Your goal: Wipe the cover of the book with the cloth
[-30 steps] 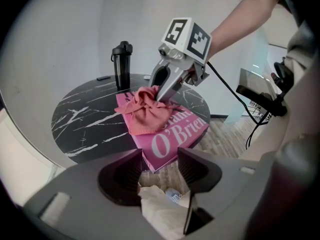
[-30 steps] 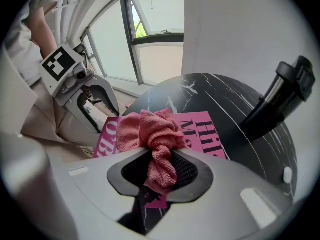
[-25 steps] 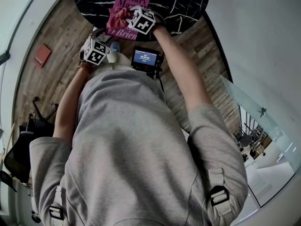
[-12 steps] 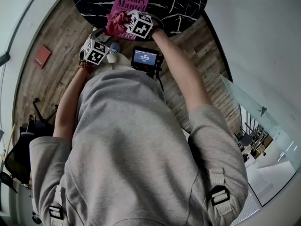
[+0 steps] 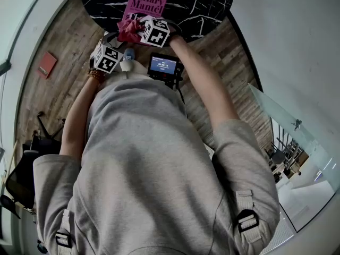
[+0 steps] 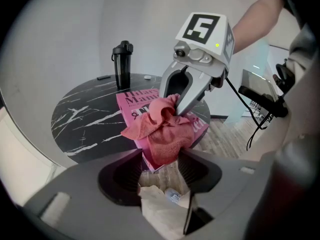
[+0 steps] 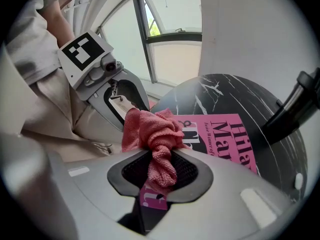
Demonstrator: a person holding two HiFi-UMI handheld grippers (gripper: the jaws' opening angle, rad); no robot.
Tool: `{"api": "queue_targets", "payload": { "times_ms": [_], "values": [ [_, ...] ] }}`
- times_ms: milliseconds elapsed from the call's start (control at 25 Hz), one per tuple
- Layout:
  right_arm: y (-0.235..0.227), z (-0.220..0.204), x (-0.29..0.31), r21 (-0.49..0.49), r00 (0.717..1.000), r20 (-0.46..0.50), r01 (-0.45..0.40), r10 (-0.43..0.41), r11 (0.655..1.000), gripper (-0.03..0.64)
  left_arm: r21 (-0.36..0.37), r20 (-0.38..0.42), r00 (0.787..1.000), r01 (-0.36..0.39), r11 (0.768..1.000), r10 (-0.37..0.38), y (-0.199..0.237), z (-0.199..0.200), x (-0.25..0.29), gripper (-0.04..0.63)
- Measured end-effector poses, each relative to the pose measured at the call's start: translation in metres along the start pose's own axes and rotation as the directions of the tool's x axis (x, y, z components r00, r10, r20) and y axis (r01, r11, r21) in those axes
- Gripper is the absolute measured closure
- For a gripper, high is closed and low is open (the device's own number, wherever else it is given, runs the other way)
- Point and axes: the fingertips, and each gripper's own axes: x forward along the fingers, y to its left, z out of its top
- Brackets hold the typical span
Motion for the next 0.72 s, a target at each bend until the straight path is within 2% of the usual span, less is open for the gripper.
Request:
{"api": "queue_targets", "payload": {
  "times_ms": [720],
  "values": [
    [0.041,0.006,0.008,-0.054,0.993,-0.015,-0.115,0.114,0.992,0.503,0.005,0.001,1.0,0.006,1.0,-0.006,0.0,0.0,0.001,0.376]
  ]
}}
